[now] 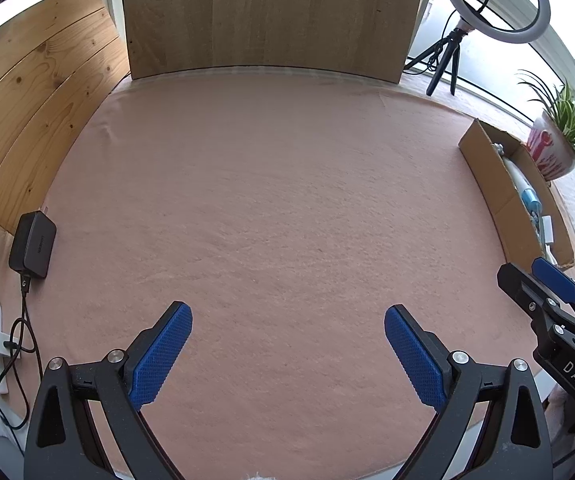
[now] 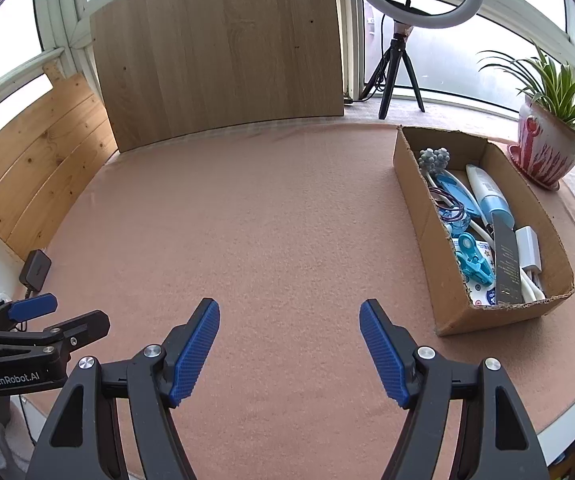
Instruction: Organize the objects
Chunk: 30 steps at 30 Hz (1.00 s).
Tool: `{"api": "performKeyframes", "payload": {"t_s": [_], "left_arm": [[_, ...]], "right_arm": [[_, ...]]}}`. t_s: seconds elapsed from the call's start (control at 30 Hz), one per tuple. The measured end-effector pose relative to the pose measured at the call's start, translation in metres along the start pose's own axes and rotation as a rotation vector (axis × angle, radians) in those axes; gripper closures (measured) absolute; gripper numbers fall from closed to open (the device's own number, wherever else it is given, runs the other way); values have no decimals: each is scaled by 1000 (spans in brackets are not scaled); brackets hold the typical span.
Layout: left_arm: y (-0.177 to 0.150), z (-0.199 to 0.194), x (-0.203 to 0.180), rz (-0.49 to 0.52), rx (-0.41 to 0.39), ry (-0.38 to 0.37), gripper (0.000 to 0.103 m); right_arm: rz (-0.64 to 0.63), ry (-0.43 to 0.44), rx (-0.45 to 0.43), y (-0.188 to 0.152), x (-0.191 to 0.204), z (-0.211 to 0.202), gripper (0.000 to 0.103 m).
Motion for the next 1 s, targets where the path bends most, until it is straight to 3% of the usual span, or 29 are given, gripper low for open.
{"api": "performKeyframes", "payload": {"t_s": [1.0], "left_arm": [[7, 13, 1, 2, 19, 4, 4]], "right_arm": [[-6, 3, 20, 5, -1, 14, 34]]}}
Point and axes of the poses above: each gripper's, at about its wrist camera, not at the fingertips, and z roughly the way its jaws point, x to its left, y to its top, the point moved 2 cm from there along z, roughly the way its jaws point
